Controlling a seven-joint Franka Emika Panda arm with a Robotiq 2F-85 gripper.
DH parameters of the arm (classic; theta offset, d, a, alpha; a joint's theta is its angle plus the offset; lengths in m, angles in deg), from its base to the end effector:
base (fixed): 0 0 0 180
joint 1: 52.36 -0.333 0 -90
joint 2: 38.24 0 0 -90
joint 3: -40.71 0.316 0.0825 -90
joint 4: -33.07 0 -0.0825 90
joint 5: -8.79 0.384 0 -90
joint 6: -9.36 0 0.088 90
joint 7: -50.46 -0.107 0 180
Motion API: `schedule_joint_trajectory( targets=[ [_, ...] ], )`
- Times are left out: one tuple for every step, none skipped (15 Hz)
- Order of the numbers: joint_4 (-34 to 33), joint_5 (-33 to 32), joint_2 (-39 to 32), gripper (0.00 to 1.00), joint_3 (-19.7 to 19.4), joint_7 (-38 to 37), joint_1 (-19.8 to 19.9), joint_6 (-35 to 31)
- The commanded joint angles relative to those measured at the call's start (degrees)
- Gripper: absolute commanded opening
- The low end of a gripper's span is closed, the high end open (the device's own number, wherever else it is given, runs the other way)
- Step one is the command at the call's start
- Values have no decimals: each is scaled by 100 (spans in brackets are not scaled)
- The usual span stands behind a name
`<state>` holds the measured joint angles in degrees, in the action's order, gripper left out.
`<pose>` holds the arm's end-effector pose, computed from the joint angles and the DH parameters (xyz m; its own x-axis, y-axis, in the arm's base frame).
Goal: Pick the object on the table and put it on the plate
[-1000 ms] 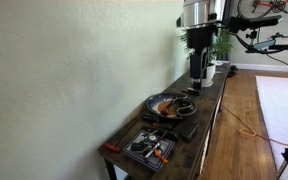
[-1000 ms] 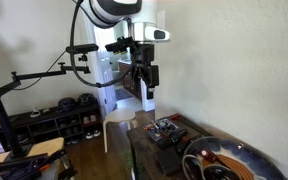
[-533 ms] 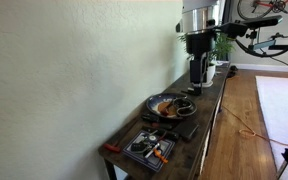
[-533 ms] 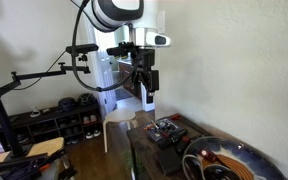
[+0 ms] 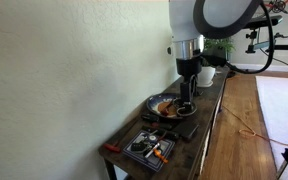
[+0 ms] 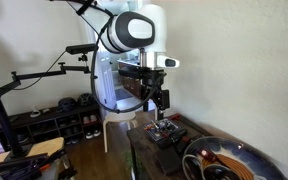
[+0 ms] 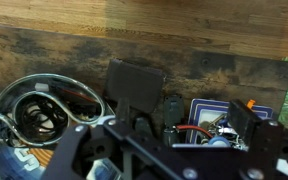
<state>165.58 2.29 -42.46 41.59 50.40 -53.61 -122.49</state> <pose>0.5072 0.0165 0.3050 0.9899 0.1114 -0.0878 0.1182 -0.9900 0.0766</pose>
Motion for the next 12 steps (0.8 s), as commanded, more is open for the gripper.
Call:
schedule_joint_trajectory(
  targets=[
    [-292, -124, -525, 100, -13, 77, 4, -347],
    [-349, -99, -633, 100, -8, 113, 1, -410],
    [-414, -90, -727, 100, -3, 101, -10, -459],
    [-471, -114, -806, 100, -6, 64, -24, -471],
    [-547, -87, -842, 100, 5, 83, -32, -367],
    [-418, -25, -754, 100, 0, 21, -24, -349],
    [-482, -25, -818, 100, 3, 22, -29, -349],
    [-525, -24, -855, 100, 4, 22, -31, -349],
    [-541, -24, -864, 100, 5, 22, -31, -349],
    [-547, -24, -863, 100, 5, 22, -31, -349],
    [-548, -24, -863, 100, 5, 22, -32, -349],
    [-549, -24, -863, 100, 5, 22, -32, -349]
  ],
)
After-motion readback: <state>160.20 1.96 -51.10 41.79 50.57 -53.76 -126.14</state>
